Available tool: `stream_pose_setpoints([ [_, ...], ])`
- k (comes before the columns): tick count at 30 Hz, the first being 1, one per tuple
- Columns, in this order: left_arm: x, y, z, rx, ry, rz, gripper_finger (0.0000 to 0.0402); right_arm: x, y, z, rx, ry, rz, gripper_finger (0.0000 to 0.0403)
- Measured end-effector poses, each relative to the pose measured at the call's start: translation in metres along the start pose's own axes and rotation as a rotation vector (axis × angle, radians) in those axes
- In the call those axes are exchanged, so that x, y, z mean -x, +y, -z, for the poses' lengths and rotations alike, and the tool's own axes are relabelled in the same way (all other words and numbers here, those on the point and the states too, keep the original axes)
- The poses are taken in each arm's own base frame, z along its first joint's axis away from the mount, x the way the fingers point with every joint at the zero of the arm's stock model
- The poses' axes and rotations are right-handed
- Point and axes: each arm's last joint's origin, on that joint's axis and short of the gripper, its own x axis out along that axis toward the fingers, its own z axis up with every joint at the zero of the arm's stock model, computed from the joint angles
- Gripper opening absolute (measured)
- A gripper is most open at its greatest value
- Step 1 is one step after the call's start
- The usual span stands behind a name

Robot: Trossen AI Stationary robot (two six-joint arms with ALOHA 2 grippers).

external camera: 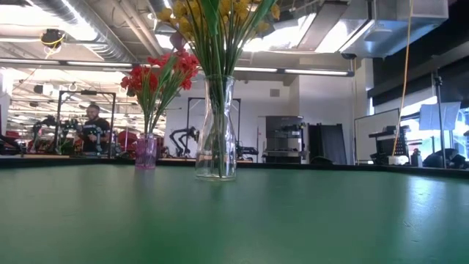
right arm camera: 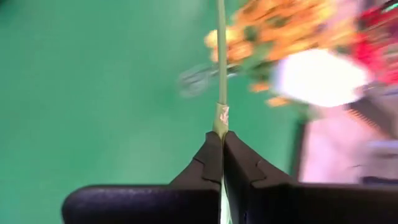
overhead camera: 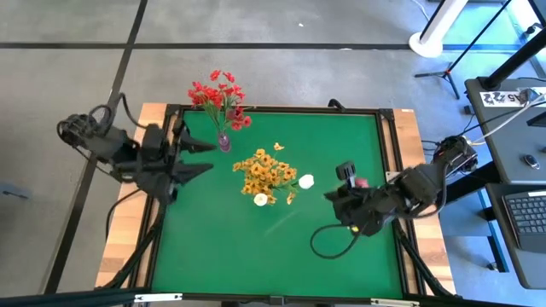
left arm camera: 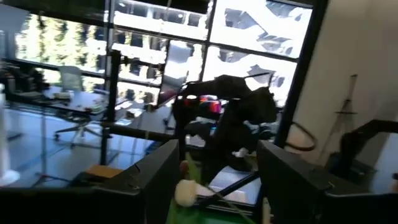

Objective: Sort flowers into vase by color
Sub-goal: Put the red tulip into the violet vase

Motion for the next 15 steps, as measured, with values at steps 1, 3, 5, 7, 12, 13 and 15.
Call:
stream_pose_setpoints([
  [1,-0.004,0.002,-0.004,-0.014,0.013,-0.024,0.0211,0.002,-0.007,-0.001,0.012,-0.009,0.034,0.0000],
  [3,-0.013,0.007,-0.012,-0.033,0.039,-0.055,0.0211,0.005,-0.021,-0.002,0.030,-0.010,0.107,0.0000],
  [5,-0.025,0.013,-0.018,-0.040,0.089,-0.067,0.0211,0.005,-0.038,-0.002,0.045,0.006,0.175,0.0000],
  [7,-0.039,0.021,-0.021,-0.048,0.152,-0.074,0.0211,0.001,-0.055,0.001,0.057,0.042,0.240,0.0000],
  [12,-0.073,0.043,-0.027,-0.056,0.256,-0.054,0.0211,-0.011,-0.093,0.010,0.068,0.129,0.339,0.0000],
  [13,-0.078,0.048,-0.029,-0.058,0.270,-0.052,0.0211,-0.014,-0.101,0.013,0.070,0.144,0.353,0.0000],
  [15,-0.088,0.062,-0.030,-0.065,0.313,-0.069,0.0211,-0.018,-0.114,0.017,0.075,0.168,0.378,0.0000],
])
